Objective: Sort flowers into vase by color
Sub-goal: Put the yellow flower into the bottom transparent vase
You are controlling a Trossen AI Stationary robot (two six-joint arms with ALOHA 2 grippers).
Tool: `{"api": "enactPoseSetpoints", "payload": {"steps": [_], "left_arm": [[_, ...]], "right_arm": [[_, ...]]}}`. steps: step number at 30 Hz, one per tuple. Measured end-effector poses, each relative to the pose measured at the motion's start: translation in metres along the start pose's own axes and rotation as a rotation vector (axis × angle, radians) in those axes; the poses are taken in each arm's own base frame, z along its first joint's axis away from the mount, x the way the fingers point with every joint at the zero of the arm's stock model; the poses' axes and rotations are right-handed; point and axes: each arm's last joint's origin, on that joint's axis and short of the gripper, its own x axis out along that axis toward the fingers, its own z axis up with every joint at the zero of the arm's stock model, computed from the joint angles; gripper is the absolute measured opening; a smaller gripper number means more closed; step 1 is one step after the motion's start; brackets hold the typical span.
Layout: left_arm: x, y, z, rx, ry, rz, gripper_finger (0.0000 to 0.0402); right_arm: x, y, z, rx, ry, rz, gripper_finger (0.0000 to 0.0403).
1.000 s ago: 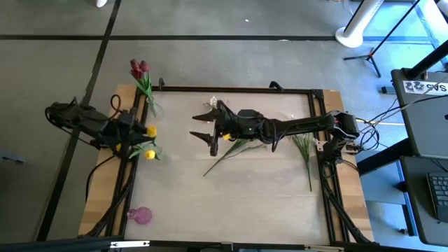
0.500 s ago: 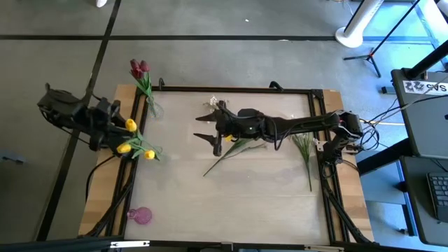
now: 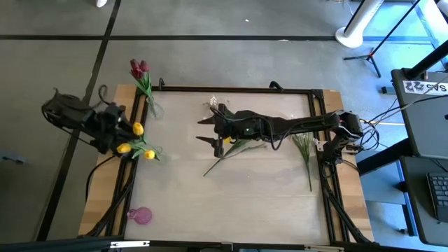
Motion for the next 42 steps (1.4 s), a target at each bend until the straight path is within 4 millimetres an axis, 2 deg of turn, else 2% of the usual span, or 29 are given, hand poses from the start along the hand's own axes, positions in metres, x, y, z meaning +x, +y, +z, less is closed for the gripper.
{"api": "enactPoseSetpoints", "payload": {"steps": [7,11,17,23,27,34,42], "left_arm": [[0.026,-0.002,-0.013,-0.089,0.163,0.028,0.011],[0.037,-0.011,-0.009,-0.11,0.277,0.043,0.011],[0.051,-0.018,-0.006,-0.078,0.477,0.196,0.011],[0.055,-0.027,0.007,-0.049,0.493,0.201,0.011],[0.048,-0.03,0.015,-0.05,0.493,0.2,0.011],[0.021,-0.03,0.027,-0.107,0.517,0.234,0.011],[-0.008,-0.036,0.047,-0.208,0.462,0.102,0.011]], "right_arm": [[0.0,0.0,-0.001,-0.003,0.013,0.001,0.0248],[0.0,0.0,-0.002,-0.004,0.017,0.001,0.0248],[0.0,0.0,-0.002,-0.008,0.018,0.001,0.0248],[0.0,0.0,-0.003,-0.009,0.026,0.002,0.0248],[0.0,0.0,-0.003,-0.009,0.034,0.004,0.0248],[-0.004,0.0,-0.003,-0.012,0.061,0.008,0.0248],[-0.011,-0.001,-0.001,-0.016,0.099,0.013,0.0248]]}}
